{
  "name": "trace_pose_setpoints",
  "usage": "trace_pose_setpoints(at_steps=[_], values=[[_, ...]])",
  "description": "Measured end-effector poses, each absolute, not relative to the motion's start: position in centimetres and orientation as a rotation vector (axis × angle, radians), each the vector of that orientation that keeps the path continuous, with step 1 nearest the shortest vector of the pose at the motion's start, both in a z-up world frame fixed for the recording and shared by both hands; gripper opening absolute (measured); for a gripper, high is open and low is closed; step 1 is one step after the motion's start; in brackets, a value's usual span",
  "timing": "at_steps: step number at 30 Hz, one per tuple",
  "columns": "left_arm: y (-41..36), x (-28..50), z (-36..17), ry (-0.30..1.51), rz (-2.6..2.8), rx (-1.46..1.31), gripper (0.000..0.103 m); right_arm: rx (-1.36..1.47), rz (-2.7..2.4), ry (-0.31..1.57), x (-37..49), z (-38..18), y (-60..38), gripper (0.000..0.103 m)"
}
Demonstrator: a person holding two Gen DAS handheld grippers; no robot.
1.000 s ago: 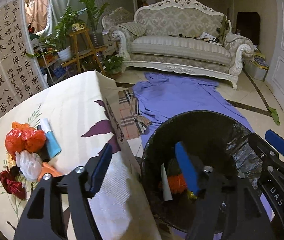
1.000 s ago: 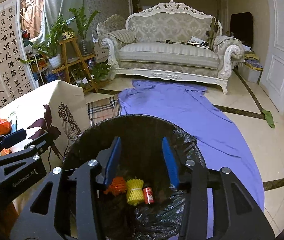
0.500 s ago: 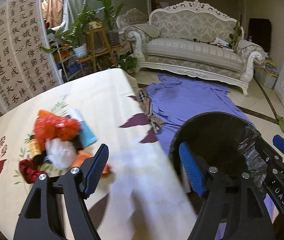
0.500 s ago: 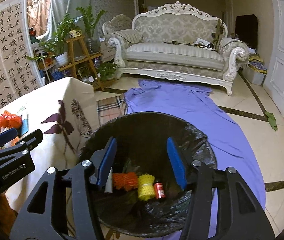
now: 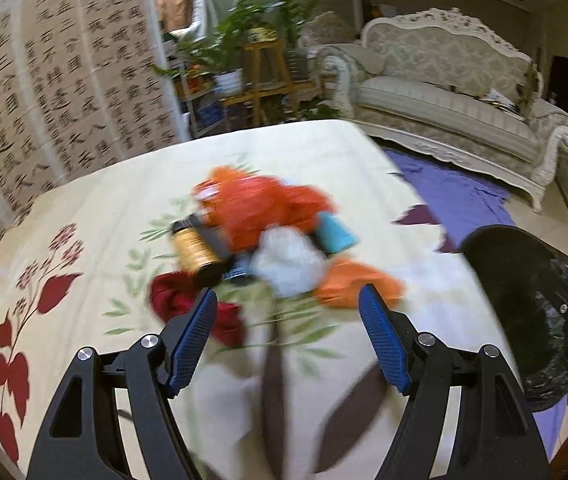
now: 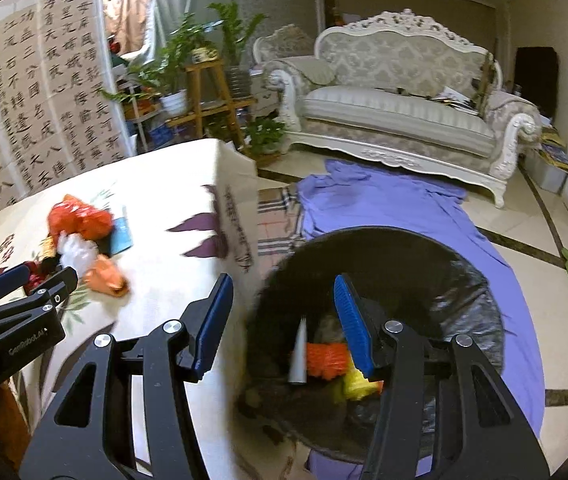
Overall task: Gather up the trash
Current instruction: 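Grasp the red cloth with the left tool while the right tool grasps the orange bag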
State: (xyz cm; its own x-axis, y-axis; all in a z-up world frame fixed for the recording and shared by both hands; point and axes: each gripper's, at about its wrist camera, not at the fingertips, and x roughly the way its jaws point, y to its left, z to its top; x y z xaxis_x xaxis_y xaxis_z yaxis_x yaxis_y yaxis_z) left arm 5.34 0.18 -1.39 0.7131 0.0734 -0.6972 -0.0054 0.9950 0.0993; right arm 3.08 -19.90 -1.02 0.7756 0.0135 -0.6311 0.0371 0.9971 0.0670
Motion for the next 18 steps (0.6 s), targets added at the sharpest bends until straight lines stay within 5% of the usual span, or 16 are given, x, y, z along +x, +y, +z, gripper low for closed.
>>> trace_pose_setpoints(at_steps=[18], values=[[6.6, 7.9, -3.4, 0.897, 0.128, 0.007, 0.073, -0.008, 0.13, 0.734, 5.2, -1.1, -12.4, 0.052]])
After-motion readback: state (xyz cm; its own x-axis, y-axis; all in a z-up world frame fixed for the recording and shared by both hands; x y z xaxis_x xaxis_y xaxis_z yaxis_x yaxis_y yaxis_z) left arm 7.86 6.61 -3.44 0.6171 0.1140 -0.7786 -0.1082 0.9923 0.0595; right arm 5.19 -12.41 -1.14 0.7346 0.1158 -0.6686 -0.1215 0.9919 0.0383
